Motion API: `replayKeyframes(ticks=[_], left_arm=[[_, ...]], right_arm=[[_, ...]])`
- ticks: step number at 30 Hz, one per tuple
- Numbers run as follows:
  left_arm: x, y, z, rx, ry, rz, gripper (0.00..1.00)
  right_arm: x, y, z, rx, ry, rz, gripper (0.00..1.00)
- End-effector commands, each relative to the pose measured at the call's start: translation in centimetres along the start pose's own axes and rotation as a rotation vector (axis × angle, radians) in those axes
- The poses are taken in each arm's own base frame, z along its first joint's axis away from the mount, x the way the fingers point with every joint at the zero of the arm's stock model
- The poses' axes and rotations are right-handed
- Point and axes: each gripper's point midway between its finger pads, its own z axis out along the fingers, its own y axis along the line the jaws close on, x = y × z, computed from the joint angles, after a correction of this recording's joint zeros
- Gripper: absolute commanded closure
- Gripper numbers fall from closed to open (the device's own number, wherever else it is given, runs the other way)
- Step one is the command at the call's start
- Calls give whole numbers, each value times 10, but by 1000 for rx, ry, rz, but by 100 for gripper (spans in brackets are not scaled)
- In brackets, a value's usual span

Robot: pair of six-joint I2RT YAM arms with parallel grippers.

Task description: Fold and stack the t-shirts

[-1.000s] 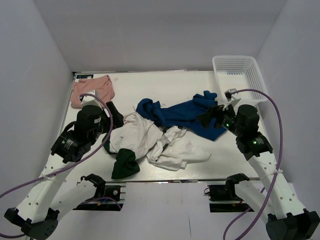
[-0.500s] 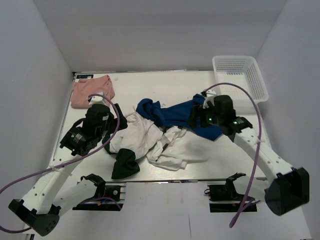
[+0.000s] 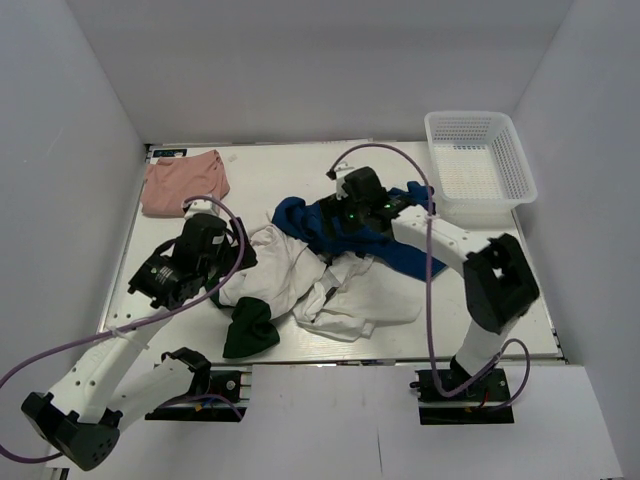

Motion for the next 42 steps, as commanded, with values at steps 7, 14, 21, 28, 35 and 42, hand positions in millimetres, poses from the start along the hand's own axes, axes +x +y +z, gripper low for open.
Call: replayKeyframes(ticks=[7, 14, 21, 28, 35, 42], left_arm=[[4, 11, -7, -20, -9, -14, 0], [11, 8, -1, 2, 7, -15, 0], [15, 1, 7, 19, 33, -12, 0], [16, -2, 13, 25, 40, -11, 0], [10, -8, 17, 26, 39, -2, 0], [9, -14, 24, 24, 57, 11, 0]], right_arm=[[35, 11, 67, -61, 171, 25, 14], [-3, -12, 55, 91, 89, 66, 100], [-132, -45, -35, 310, -222, 28, 100], [-216, -87, -152, 522, -532, 85, 100], [-258, -151, -256, 808, -741, 99, 100], [-298, -222, -332, 997, -940, 97, 100]])
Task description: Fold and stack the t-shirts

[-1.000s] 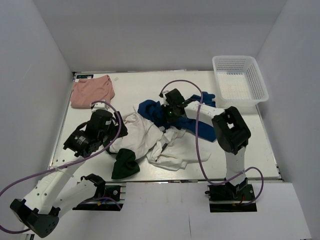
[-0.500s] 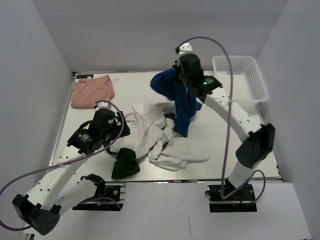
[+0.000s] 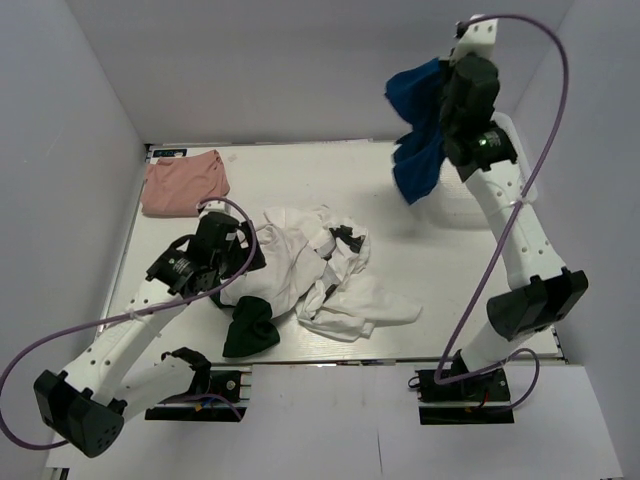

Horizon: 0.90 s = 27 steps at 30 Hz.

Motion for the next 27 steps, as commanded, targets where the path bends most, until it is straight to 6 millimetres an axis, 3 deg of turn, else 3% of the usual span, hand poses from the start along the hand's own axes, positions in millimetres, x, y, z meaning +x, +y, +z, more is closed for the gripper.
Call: replayKeyframes(ticks=[1, 2, 3, 5, 9, 10, 11, 12, 13, 14, 15, 18, 21, 22, 25, 26, 27], left_arm=[[-12, -9, 0, 17, -15, 1, 0], [-14, -10, 1, 17, -15, 1, 0], [-14, -10, 1, 17, -15, 10, 0], [-16, -13, 6, 13, -10, 11, 0], [-22, -19, 13, 14, -12, 34, 0], [-24, -21, 14, 14, -12, 34, 0], [-24, -22, 17, 14, -12, 34, 0], [-23, -23, 22, 9, -5, 45, 0], [-27, -24, 21, 14, -12, 43, 0], [-26, -25, 25, 11, -8, 55, 0], [-29, -27, 24, 16, -15, 53, 0], [-28, -30, 32, 14, 3, 75, 0], [-30, -31, 33, 13, 4, 76, 0], [-30, -31, 33, 13, 4, 76, 0], [-30, -31, 33, 13, 4, 76, 0], [-31, -32, 30, 20, -5, 73, 0], [-31, -32, 30, 20, -5, 73, 0]], right_arm=[[-80, -63, 14, 174, -230, 51, 100], [-97, -74, 12, 200, -264, 64, 100], [-97, -76, 26, 222, -279, 39, 100], [-101, -101, 35, 286, -314, 27, 100], [-63, -120, 69, 302, -243, 15, 100], [-42, -115, 78, 276, -191, 3, 100], [-31, -129, 84, 293, -172, 25, 100], [-1, -117, 96, 228, -118, 25, 100], [10, -116, 99, 210, -98, 53, 100], [39, -108, 106, 141, -28, 46, 100], [52, -121, 110, 144, -4, 82, 100], [122, -110, 121, 47, 156, 151, 100], [166, -113, 121, 50, 259, 187, 100], [195, -113, 119, 65, 323, 191, 100], [242, -127, 111, 159, 461, 233, 100], [266, -127, 114, 180, 516, 250, 100], [267, -134, 117, 205, 524, 260, 100]])
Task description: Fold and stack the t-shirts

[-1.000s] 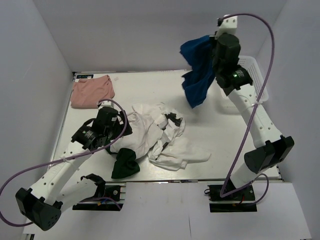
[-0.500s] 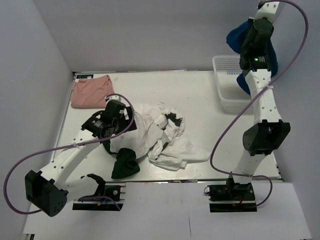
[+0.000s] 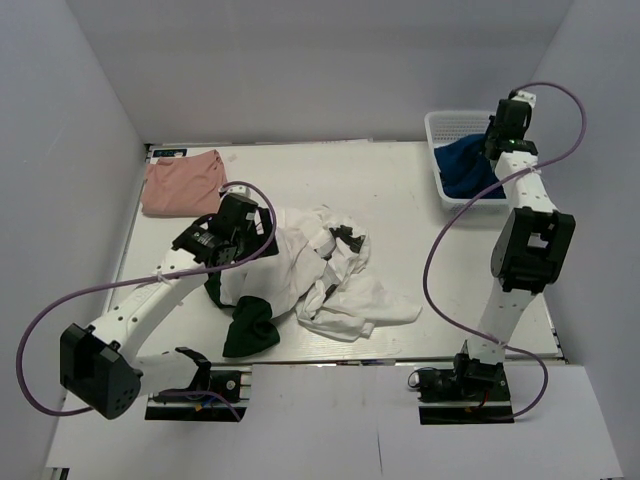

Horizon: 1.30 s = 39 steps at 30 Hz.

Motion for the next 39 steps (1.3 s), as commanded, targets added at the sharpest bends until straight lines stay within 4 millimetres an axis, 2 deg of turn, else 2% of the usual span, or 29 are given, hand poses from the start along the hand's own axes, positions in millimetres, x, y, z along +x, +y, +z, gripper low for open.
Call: replayKeyframes(ticks=[1, 2, 6, 9, 11, 12, 13, 14, 15, 16, 19, 21, 22, 24, 25, 27, 28, 29, 30, 31, 32, 33, 35, 36, 37, 38, 39], left_arm=[[-19, -7, -16, 46, -60, -14, 0], [-18, -6, -19, 50, -65, -16, 0], [-13, -1, -23, 51, -66, -16, 0], [-13, 0, -28, 59, -79, -20, 0], [-13, -1, -28, 59, -78, -29, 0], [-13, -1, -28, 59, -78, -29, 0], [-13, -1, -28, 59, -78, -29, 0], [-13, -1, -28, 59, -78, -29, 0], [-16, -2, -28, 66, -88, -32, 0], [-15, -4, -28, 75, -83, -31, 0], [-17, -7, -31, 94, -91, -44, 0], [-15, -6, -31, 94, -91, -44, 0], [-9, -5, -28, 96, -74, -40, 0], [-7, -2, -33, 98, -78, -50, 0], [-4, -1, -33, 98, -76, -59, 0], [2, 3, -36, 96, -72, -69, 0], [2, 3, -36, 96, -72, -69, 0], [5, 5, -35, 95, -69, -79, 0], [10, 5, -36, 97, -51, -76, 0], [15, 8, -34, 86, -35, -71, 0], [16, 7, -34, 95, -29, -71, 0], [16, 7, -34, 95, -29, -71, 0], [22, 10, -32, 83, -11, -66, 0], [24, 11, -29, 75, -1, -55, 0], [26, 11, -26, 66, 12, -51, 0], [28, 10, -24, 69, 24, -49, 0], [28, 10, -24, 69, 24, -49, 0]], right_arm=[[21, -15, 6, 74, 108, 106, 100], [29, -17, 21, 101, 134, 109, 100], [64, -16, 40, 100, 228, 39, 99], [69, -16, 48, 92, 243, 23, 90], [59, -15, 46, 85, 226, 9, 77], [43, -14, 38, 74, 198, 3, 68], [29, -10, 34, 54, 169, 2, 41], [13, -10, 25, 38, 139, -1, 25], [-11, 1, 12, -19, 93, -9, 16], [-17, 3, 4, -34, 84, -9, 10], [-67, 17, -50, -119, -30, -48, 10], [-67, 35, -69, -178, -35, -104, 10], [-79, 39, -96, -203, -76, -119, 10], [-66, 73, -117, -301, -67, -153, 10], [-48, 92, -133, -358, -46, -173, 10], [-45, 141, -185, -527, -79, -154, 10], [-5, 160, -192, -604, -22, -171, 10], [5, 175, -214, -697, -13, -168, 10], [55, 195, -225, -754, 85, -152, 10], [77, 203, -228, -782, 131, -157, 10], [84, 208, -245, -835, 136, -160, 10], [108, 227, -265, -896, 187, -173, 10], [163, 227, -270, -891, 310, -197, 10], [193, 239, -287, -927, 367, -249, 10], [212, 236, -290, -909, 418, -280, 10], [240, 235, -293, -890, 475, -315, 10], [255, 235, -295, -893, 511, -333, 10]])
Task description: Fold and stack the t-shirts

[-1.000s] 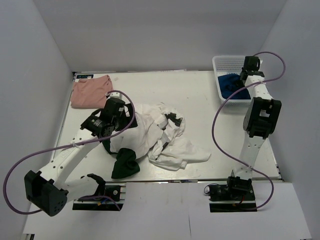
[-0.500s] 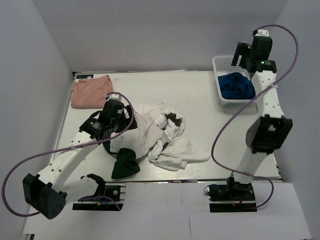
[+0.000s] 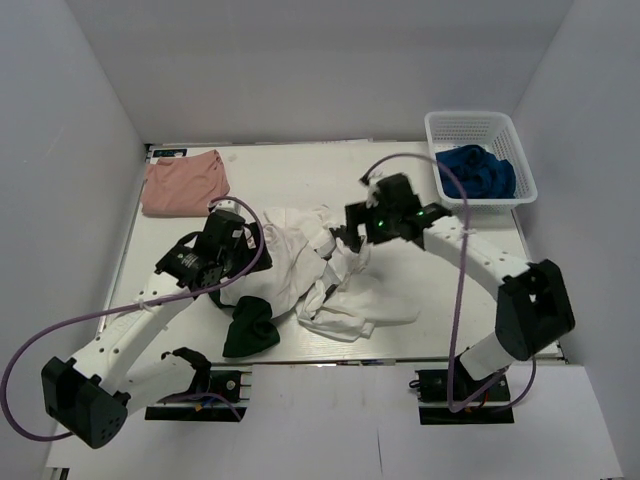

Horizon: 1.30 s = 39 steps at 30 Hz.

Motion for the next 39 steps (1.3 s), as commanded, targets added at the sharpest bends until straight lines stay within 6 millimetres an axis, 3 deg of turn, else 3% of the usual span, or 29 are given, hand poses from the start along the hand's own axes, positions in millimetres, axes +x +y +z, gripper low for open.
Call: replayKeyframes(ticks=[1, 2, 3, 6, 9, 11, 12, 15, 16, 17, 20, 21, 22, 23, 28, 29, 30, 31, 33, 34, 35, 39], left_arm=[[4, -1, 5, 1, 25, -1, 0], [2, -5, 6, 12, 21, 4, 0], [2, -6, 6, 12, 20, 4, 0], [4, -7, 10, 18, 27, 4, 0], [7, -10, 11, 37, 39, 4, 0], [8, -8, 8, 35, 41, 4, 0], [4, -8, 5, 34, 27, 3, 0], [4, -7, 1, 35, 25, 2, 0], [1, -7, -2, 37, 7, -1, 0], [2, -6, -5, 38, 6, -1, 0], [1, -2, -10, 25, 0, 0, 0], [-2, -1, -14, 20, -11, -2, 0], [-2, -1, -14, 20, -11, -2, 0], [-5, 0, -16, 18, -27, -4, 0], [-6, 0, -22, 32, -45, -27, 0], [-2, 2, -20, 25, -37, -25, 0], [-2, 2, -20, 25, -37, -25, 0], [-2, 2, -18, 27, -39, -25, 0], [-3, -3, -18, 52, -42, -28, 0], [-3, -3, -16, 55, -45, -29, 0], [-1, -3, -13, 47, -34, -26, 0], [-4, -8, -7, 52, -27, -16, 0]], right_arm=[[34, 36, 12, -78, 83, 1, 10], [42, 44, 16, -101, 100, 5, 10], [63, 39, 25, -92, 150, 12, 10], [79, 35, 37, -45, 190, -22, 10], [96, 21, 68, 38, 223, -21, 10], [93, 6, 76, 126, 208, -16, 10], [82, 8, 82, 121, 159, 16, 10], [71, 7, 89, 130, 99, 38, 13], [69, 6, 92, 140, 87, 35, 18], [67, 5, 94, 145, 82, 35, 47], [44, 5, 94, 171, 47, 33, 100], [38, 2, 92, 187, 29, 29, 100], [15, 10, 80, 171, -35, 30, 100], [4, 9, 74, 176, -66, 29, 100], [-96, 17, -4, 213, -388, -8, 100], [-125, 25, -38, 201, -487, -20, 100], [-150, 16, -61, 263, -569, -2, 100], [-162, 13, -75, 285, -605, -16, 100], [-204, 12, -132, 330, -752, -16, 100], [-216, 12, -150, 337, -803, -15, 100], [-237, 11, -179, 369, -875, -40, 100], [-280, -6, -246, 512, -1060, -55, 100]])
